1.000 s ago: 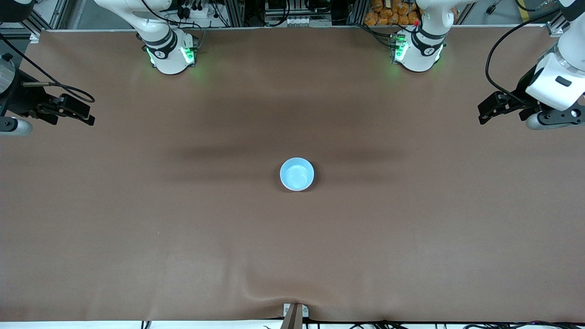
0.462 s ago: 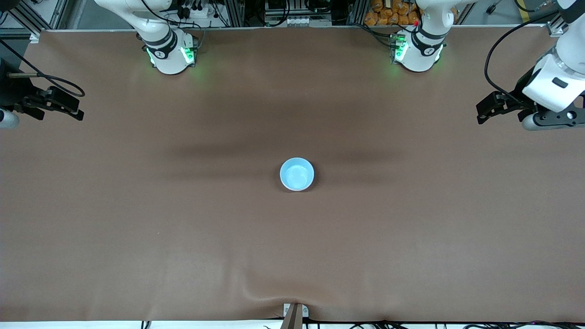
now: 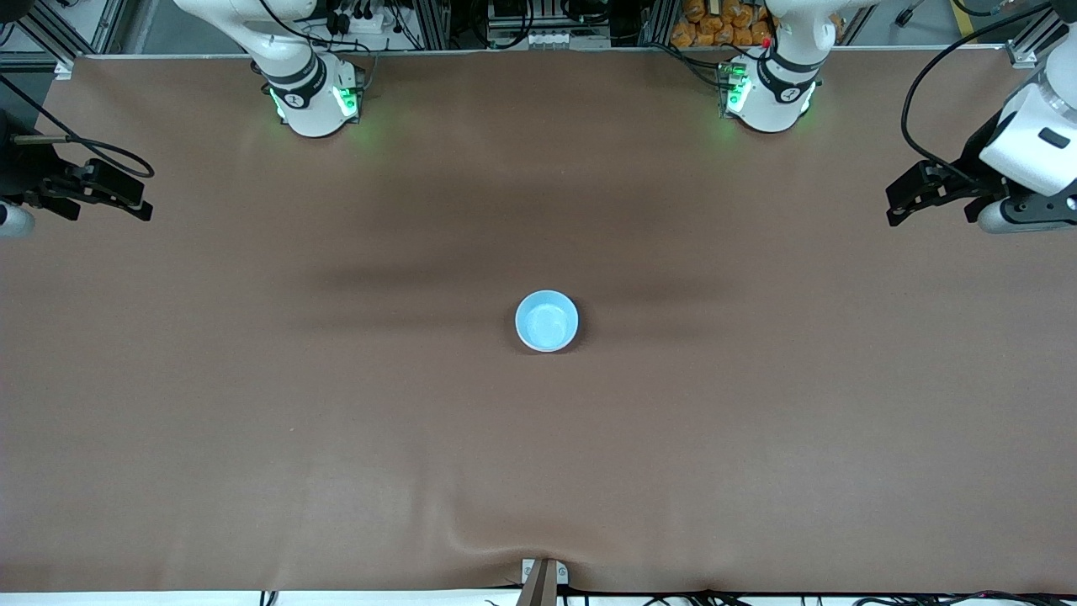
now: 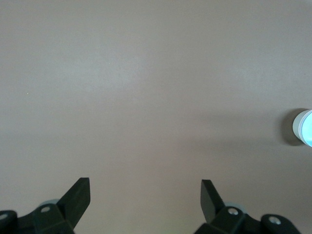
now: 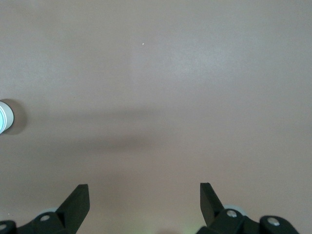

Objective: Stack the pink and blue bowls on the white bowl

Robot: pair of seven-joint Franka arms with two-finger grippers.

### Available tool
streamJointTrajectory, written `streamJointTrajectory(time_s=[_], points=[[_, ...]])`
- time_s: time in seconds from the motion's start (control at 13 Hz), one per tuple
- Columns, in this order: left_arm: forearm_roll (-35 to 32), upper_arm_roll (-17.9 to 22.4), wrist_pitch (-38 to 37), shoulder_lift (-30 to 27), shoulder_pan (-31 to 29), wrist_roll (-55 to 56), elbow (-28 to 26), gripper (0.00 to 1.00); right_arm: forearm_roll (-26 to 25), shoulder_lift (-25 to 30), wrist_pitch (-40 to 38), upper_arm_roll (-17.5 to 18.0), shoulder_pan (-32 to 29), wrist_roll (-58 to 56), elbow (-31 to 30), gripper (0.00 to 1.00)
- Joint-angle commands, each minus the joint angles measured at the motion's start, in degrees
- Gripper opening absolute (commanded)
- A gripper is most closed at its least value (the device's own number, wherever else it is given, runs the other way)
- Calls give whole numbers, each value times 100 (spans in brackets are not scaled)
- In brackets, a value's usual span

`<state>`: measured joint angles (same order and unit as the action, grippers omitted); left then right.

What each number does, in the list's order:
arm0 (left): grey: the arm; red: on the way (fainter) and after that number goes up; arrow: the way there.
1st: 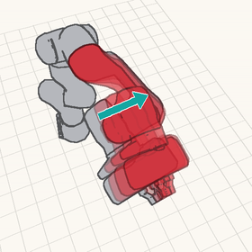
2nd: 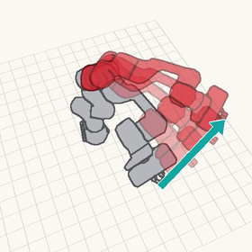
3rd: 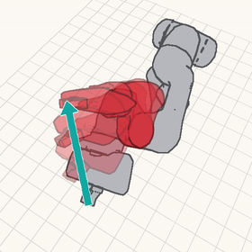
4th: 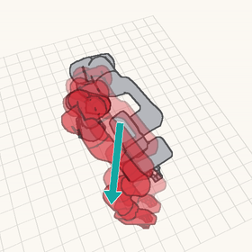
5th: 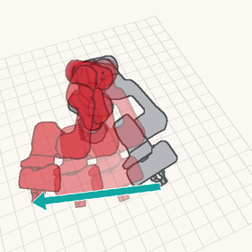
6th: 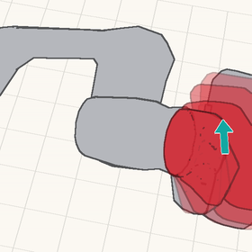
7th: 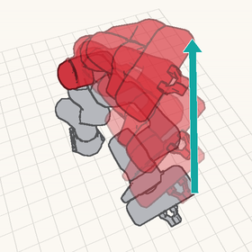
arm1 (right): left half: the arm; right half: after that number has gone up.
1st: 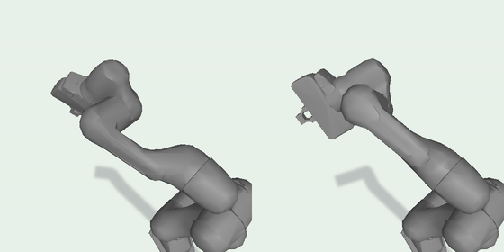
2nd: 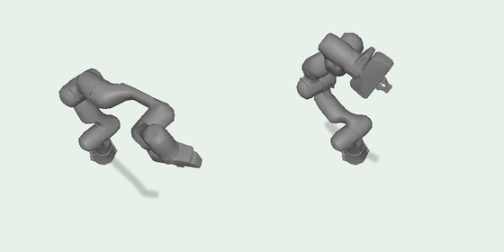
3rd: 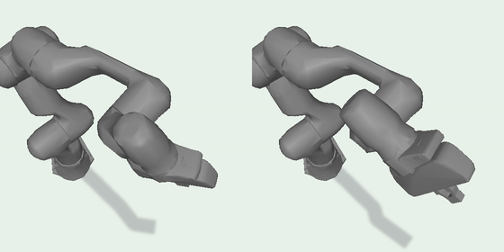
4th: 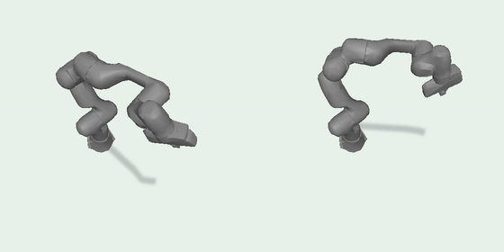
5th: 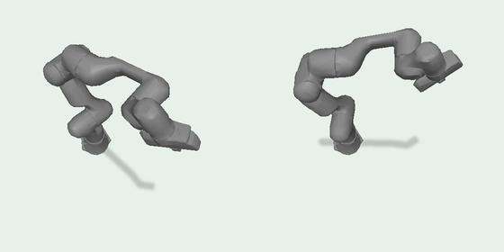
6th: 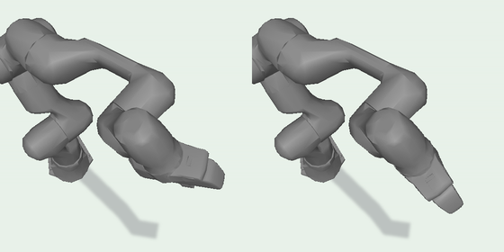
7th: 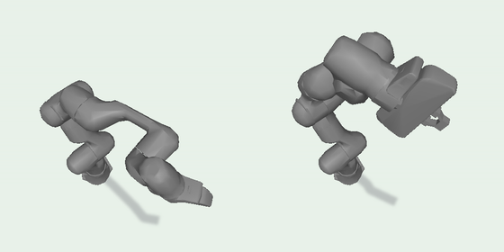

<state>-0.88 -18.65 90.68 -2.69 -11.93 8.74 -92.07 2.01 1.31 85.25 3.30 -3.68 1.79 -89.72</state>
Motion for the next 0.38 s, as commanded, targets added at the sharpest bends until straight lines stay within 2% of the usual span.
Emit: streamJointTrajectory(time_s=[0.0,0.31], points=[[44,-25,-244,111,-20,-57,286,100,-95,-70,-114,92,-115,-73,156,100],[35,-16,-262,111,-29,-57,313,100,-87,-70,-114,101,-107,-64,130,100]])
